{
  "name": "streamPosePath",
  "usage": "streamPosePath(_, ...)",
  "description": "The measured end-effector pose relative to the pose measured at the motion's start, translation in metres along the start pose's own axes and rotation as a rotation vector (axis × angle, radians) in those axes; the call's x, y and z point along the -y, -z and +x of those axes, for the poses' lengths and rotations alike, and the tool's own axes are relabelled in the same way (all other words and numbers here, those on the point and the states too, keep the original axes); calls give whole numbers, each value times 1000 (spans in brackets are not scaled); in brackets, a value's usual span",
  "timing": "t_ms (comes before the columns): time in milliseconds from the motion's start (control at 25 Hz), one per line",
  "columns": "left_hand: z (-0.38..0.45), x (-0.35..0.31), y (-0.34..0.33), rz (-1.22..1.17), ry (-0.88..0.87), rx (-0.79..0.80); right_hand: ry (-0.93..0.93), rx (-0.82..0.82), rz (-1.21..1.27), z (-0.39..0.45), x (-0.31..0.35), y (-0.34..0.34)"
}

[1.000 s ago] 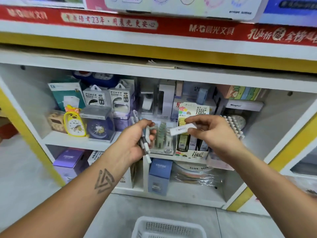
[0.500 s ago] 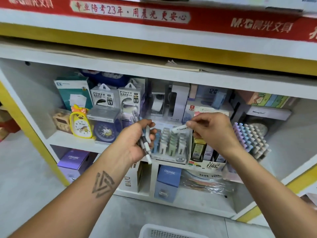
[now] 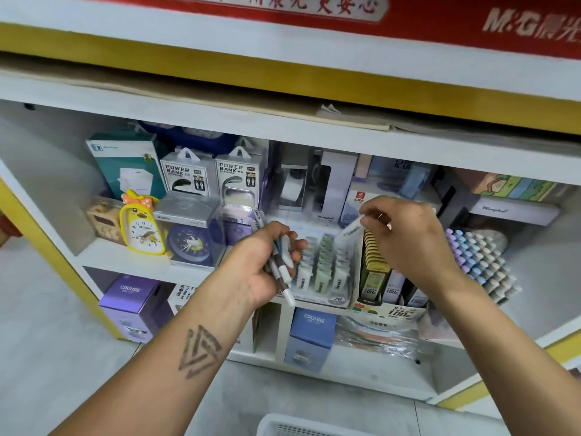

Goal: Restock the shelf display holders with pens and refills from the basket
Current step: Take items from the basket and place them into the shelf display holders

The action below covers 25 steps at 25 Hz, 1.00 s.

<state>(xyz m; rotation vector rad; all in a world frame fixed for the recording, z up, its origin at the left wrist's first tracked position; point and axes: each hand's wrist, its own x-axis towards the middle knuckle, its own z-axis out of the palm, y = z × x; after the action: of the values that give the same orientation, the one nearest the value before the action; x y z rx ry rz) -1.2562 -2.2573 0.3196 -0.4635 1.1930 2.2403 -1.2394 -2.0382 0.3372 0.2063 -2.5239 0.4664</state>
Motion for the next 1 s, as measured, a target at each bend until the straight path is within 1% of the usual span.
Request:
streamPosePath(80,-3,2,-3,-10,12,15,39,-8,-63,-4,0,2)
streamPosePath(200,-4,6,-5,5,10,31,87,49,-98,-6,2,-7)
streamPosePath(280,-3,8,-5,10,9,30,109,95,-183,-4,4,-16)
streamPosePath(360,-1,8,-3,14,4,18,99,157,-291,-2,7,-25)
streamPosePath(440,1,9,0,23,-2,5,77,206,-340,-1,8,-33)
streamPosePath(600,1,10,1,38,5,-1,73,213,-317,3,10,-40)
streamPosePath(800,0,11,-3,48,-47,-59,-6,265,-239,6,8,-40)
streamPosePath(840,0,11,-3,59,-56,-70,-12,292,-259,6,9,-40)
streamPosePath(920,-2,11,-3,90,-74,-103,10,365,-383,5,11,-41)
streamPosePath(960,-3,11,-5,96,-86,-105,45,380,-437,4,12,-42)
streamPosePath(1000,-5,10,-6,92,-100,-98,85,367,-433,4,13,-41)
